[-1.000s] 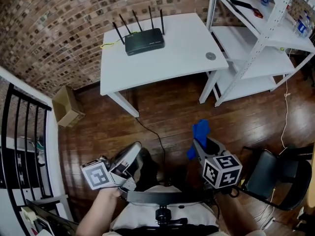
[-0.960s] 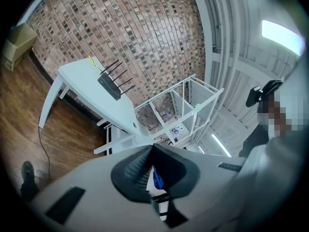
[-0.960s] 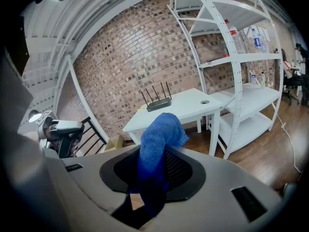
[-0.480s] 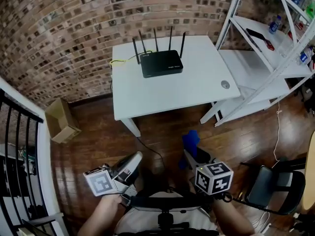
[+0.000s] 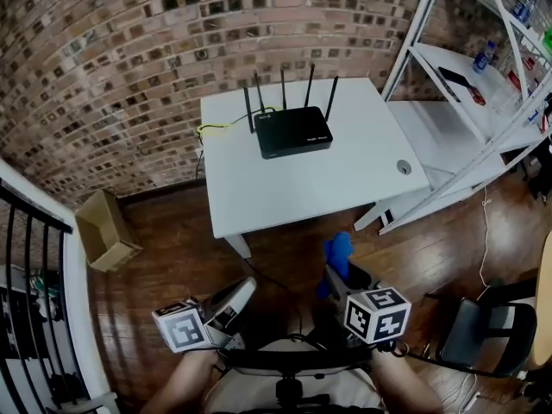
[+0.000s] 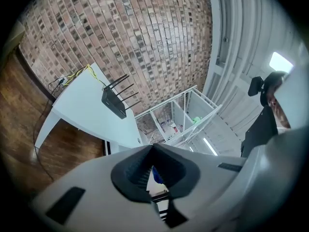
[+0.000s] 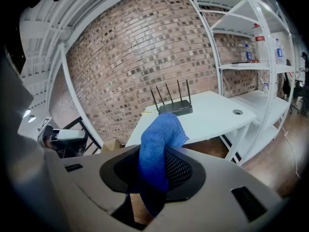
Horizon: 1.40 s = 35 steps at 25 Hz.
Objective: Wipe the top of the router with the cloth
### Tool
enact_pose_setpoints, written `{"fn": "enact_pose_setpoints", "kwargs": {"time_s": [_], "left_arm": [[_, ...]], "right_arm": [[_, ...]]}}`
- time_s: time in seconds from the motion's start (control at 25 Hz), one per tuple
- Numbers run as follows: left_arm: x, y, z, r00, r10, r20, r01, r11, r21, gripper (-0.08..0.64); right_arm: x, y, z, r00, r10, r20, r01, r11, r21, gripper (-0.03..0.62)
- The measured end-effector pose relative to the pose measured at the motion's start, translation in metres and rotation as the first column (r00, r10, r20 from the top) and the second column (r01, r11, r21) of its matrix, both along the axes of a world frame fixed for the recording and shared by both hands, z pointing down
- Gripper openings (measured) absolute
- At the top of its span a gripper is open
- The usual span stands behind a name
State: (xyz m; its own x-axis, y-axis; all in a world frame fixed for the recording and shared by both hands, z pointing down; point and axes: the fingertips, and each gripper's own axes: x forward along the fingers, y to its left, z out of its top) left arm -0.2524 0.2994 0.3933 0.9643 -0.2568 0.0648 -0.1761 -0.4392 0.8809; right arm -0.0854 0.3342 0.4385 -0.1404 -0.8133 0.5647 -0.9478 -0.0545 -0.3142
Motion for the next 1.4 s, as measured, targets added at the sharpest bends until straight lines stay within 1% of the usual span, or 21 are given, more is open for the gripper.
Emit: {"fn": "enact_pose_setpoints", "kwargs": {"time_s": [0.16,0.32,0.44,0.56,0.68,0.76,0.88,1.0,1.12,1.24,1.4], "left_arm": [[0.021,-0.023,-0.006,0.999,-0.005,0.037,0.004,1.0,0.026,0.008],[0.05,-0.061,-0.004,0.998,-0.044,0.051,0.041,0.996,0.076,0.008],[0.087,-0.09,-0.007,0.996,-0.071,0.061,0.064,0.992,0.107,0.008],[0.128,-0.121,-0.007,0.992,-0.091,0.087,0.079,0.988,0.136,0.008],[0.169,-0.154,-0.008,0.985,-0.127,0.113,0.11,0.984,0.142,0.008],[0.196,-0.169,-0.01,0.981,-0.137,0.137,0.116,0.982,0.149,0.008],[0.222,-0.185,-0.013,0.97,-0.166,0.177,0.138,0.977,0.165,0.008],[0.237,-0.204,-0.02,0.958,-0.211,0.193,0.176,0.967,0.187,0.008],[0.244,-0.216,-0.025,0.953,-0.232,0.197,0.194,0.961,0.197,0.008],[0.241,-0.232,-0.032,0.952,-0.24,0.187,0.2,0.957,0.208,0.008],[0.227,-0.26,-0.034,0.958,-0.236,0.164,0.2,0.957,0.213,0.008]], "right_arm": [[0.014,-0.032,0.002,1.0,-0.011,0.007,0.011,1.0,0.008,0.142],[0.037,-0.074,0.006,0.998,-0.054,0.013,0.054,0.998,0.027,0.141],[0.069,-0.11,0.007,0.996,-0.082,0.024,0.081,0.996,0.042,0.143],[0.104,-0.148,0.007,0.992,-0.123,0.027,0.121,0.991,0.058,0.142],[0.141,-0.181,0.007,0.986,-0.164,0.036,0.161,0.985,0.056,0.143],[0.169,-0.2,0.009,0.982,-0.182,0.046,0.179,0.983,0.048,0.143],[0.196,-0.225,0.009,0.973,-0.221,0.065,0.218,0.975,0.045,0.141],[0.207,-0.249,0.008,0.96,-0.269,0.075,0.266,0.963,0.051,0.143],[0.207,-0.266,0.008,0.95,-0.3,0.088,0.297,0.954,0.051,0.143],[0.202,-0.285,0.007,0.947,-0.308,0.094,0.304,0.951,0.052,0.143],[0.196,-0.318,0.004,0.955,-0.288,0.075,0.285,0.957,0.048,0.143]]}}
